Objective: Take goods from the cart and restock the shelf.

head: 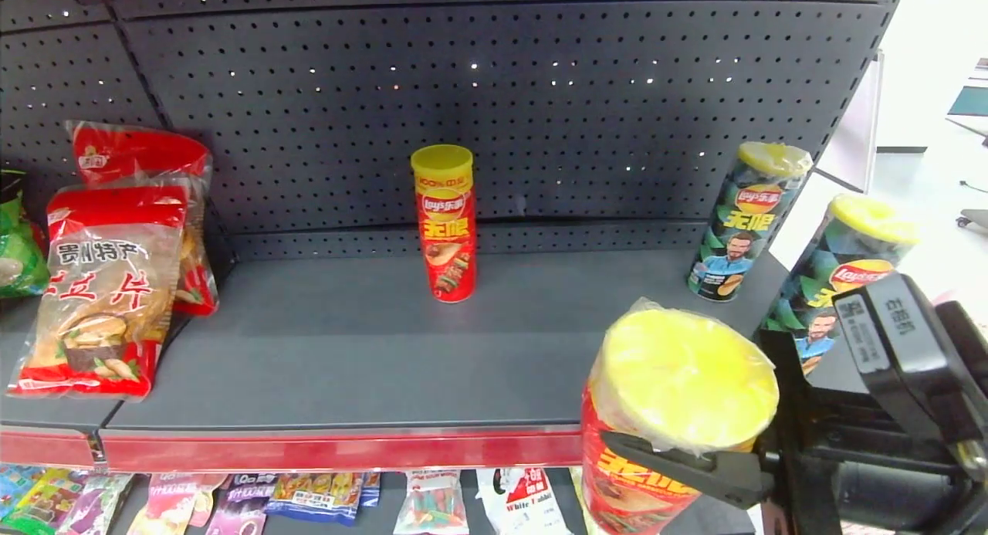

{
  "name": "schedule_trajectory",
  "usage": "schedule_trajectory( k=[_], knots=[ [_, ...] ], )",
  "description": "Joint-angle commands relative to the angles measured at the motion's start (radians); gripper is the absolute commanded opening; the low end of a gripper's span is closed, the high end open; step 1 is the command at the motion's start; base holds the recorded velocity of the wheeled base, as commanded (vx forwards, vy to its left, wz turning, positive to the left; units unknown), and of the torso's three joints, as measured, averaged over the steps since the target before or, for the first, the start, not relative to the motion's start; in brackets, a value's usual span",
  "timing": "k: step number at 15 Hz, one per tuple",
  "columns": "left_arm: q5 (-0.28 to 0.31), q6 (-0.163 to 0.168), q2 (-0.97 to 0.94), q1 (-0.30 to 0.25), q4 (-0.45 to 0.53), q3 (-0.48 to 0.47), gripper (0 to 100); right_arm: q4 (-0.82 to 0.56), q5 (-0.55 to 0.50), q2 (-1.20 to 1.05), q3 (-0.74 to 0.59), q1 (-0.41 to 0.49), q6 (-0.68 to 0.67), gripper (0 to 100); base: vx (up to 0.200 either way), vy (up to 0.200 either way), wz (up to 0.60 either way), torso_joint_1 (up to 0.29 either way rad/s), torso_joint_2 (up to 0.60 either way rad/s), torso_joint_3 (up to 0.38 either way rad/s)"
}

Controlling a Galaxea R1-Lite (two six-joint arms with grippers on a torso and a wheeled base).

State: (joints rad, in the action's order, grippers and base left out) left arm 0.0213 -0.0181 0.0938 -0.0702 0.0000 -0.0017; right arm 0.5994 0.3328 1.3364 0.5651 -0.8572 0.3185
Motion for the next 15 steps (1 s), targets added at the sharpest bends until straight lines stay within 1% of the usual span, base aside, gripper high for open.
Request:
schedule_trajectory(
  k=[1,15],
  knots=[
    [0.000,0.000,0.000,0.000,0.000,0.000,100,0.000,0.000,-0.002,-0.001,0.000,0.002,0,0.000,0.000,0.00,0.000,0.00,0.000],
    [0.000,0.000,0.000,0.000,0.000,0.000,100,0.002,0.000,-0.003,0.012,-0.008,0.002,0,0.000,0.000,0.00,0.000,0.00,0.000]
  ],
)
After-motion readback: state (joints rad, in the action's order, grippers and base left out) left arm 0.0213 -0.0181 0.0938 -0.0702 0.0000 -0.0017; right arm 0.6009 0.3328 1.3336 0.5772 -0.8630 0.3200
